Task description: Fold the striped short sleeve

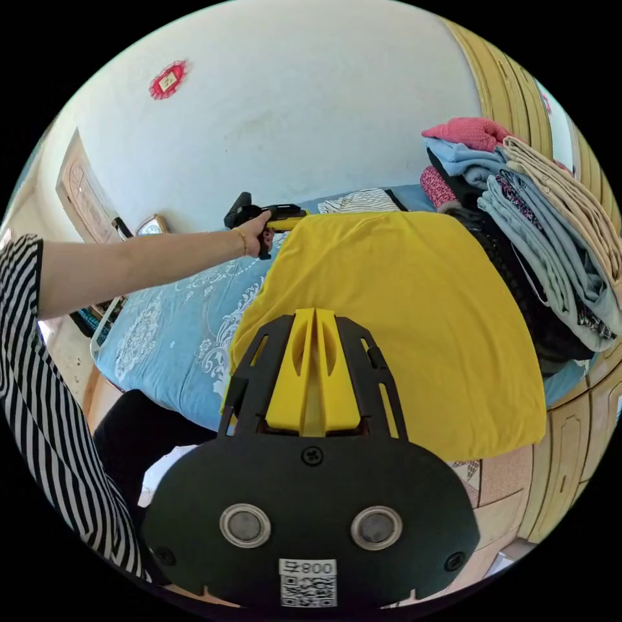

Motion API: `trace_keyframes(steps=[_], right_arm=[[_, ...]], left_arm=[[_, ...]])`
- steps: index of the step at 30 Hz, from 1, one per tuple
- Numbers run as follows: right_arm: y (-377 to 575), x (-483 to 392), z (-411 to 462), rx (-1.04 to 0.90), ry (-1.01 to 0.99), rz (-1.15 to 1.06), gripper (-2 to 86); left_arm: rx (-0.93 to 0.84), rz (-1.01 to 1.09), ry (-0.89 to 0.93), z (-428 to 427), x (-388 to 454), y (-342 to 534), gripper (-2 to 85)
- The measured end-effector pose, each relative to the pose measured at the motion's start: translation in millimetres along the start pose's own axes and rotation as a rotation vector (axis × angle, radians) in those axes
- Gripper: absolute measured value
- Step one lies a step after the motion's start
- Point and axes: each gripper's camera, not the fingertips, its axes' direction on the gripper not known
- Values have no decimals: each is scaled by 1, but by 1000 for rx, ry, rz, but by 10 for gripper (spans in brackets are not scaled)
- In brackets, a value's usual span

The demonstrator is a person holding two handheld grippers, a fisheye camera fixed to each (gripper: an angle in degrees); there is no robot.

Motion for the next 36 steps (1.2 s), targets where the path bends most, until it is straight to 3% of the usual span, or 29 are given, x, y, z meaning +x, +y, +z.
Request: trace_keyframes(steps=[5,9,13,18,26,30,36], right_arm=[[25,-19,27,61,59,-32,3],[43,-29,50,95,76,-41,3],[57,-34,70,99,70,-48,3],[69,-36,87,81,38,-8,3],[76,-51,92,4,-76,10,3],[76,-97,80,15,-139,-73,7],[73,-195,81,-21,-395,-237,45]], left_arm=[[17,-13,-2,14,11,-45,69],[-22,40,-134,16,45,-69,22],[23,74,-70,-15,77,-76,11],[100,116,95,-103,138,-69,5],[144,267,79,-295,247,10,4],[169,304,22,-382,310,67,5],[186,286,37,-456,393,126,6]])
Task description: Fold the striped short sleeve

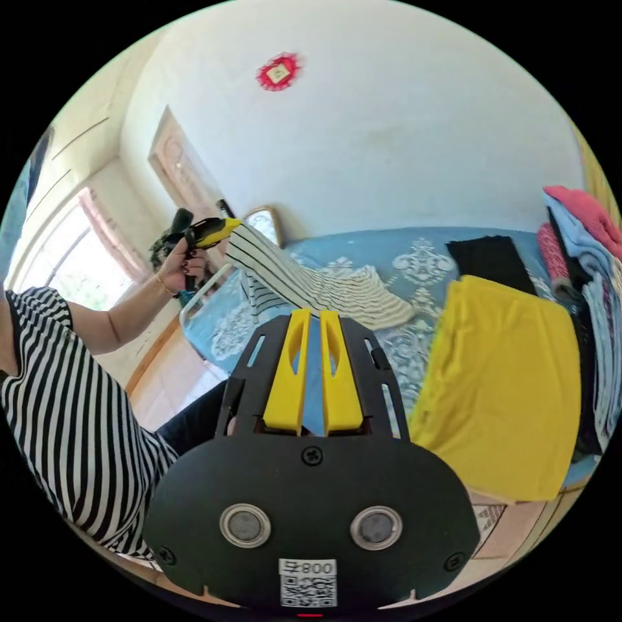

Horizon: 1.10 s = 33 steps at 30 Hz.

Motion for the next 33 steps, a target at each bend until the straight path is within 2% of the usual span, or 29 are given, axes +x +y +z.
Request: trace_keyframes(steps=[7,11,13,18,21,23,25,27,29,33], right_arm=[[-40,-133,51,29,-115,-263,105],[-49,-189,78,20,-12,-344,103],[-49,-210,94,7,62,-359,71],[-40,-221,117,-101,112,-355,33],[-35,-207,114,-103,41,-281,28],[-31,-196,108,-76,-30,-236,26],[-28,-185,100,-40,-95,-197,25],[-25,-181,97,-16,-114,-172,24],[-23,-180,95,1,-126,-154,23],[-17,-183,97,2,-166,-145,23]], left_arm=[[27,55,30,-48,103,-13,5],[28,77,76,-57,155,-23,7],[19,90,97,-56,176,-28,9],[-8,122,58,-64,215,-39,21],[127,130,110,-93,222,-26,40],[153,109,29,-101,223,-12,57],[107,67,-60,-91,222,3,80],[-19,15,-42,-55,221,20,110],[-50,5,31,-29,227,27,117],[-26,19,-12,7,254,13,83]])
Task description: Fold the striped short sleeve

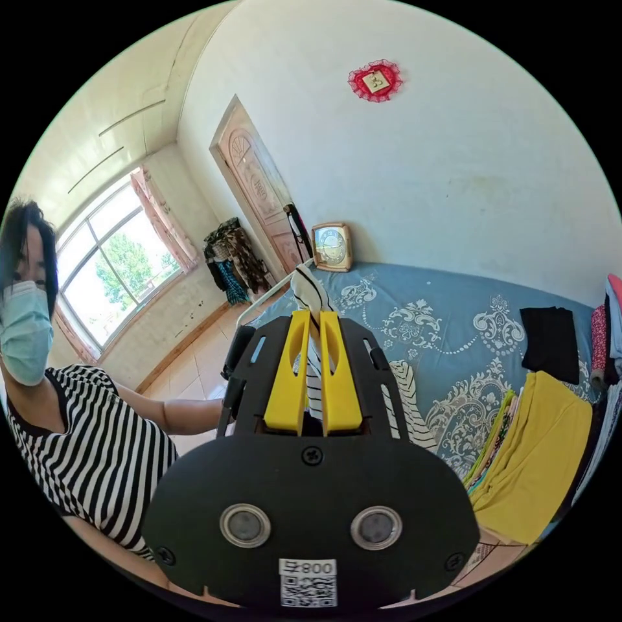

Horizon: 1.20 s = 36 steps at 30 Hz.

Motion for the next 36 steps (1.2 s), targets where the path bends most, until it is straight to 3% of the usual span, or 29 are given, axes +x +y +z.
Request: trace_keyframes(steps=[3,14,20,29,36], right_arm=[[7,1,-2,7,1,14,22],[65,48,-10,14,3,178,22],[120,64,-29,137,18,295,26],[129,-41,37,10,88,45,91],[118,-124,68,95,340,-117,112]], left_arm=[[45,24,41,5,19,-13,30],[244,58,126,-52,74,-50,5],[171,138,63,-42,117,-95,4],[114,194,42,-3,174,-137,4],[36,279,23,39,225,-158,4]])
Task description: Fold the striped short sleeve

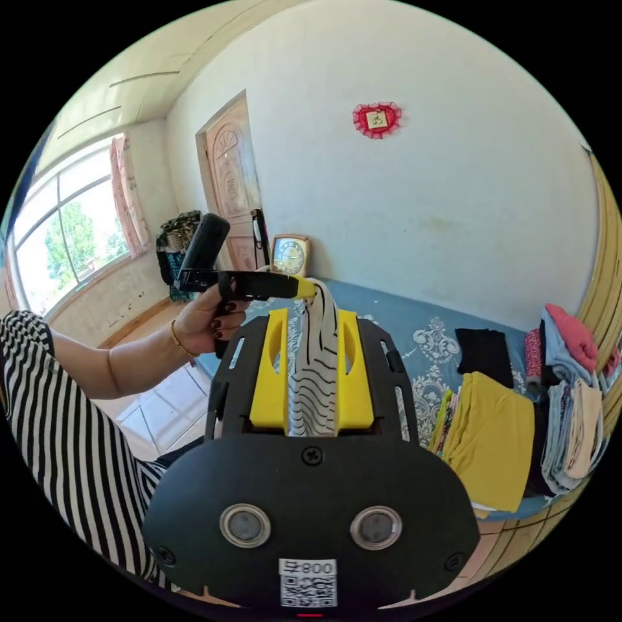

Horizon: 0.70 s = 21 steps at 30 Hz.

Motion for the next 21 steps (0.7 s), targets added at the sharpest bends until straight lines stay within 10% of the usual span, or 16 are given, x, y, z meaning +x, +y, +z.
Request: trace_keyframes(steps=[21], right_arm=[[14,-43,32,-120,-12,-63,23]], left_arm=[[84,-56,-69,11,-6,18,70]])
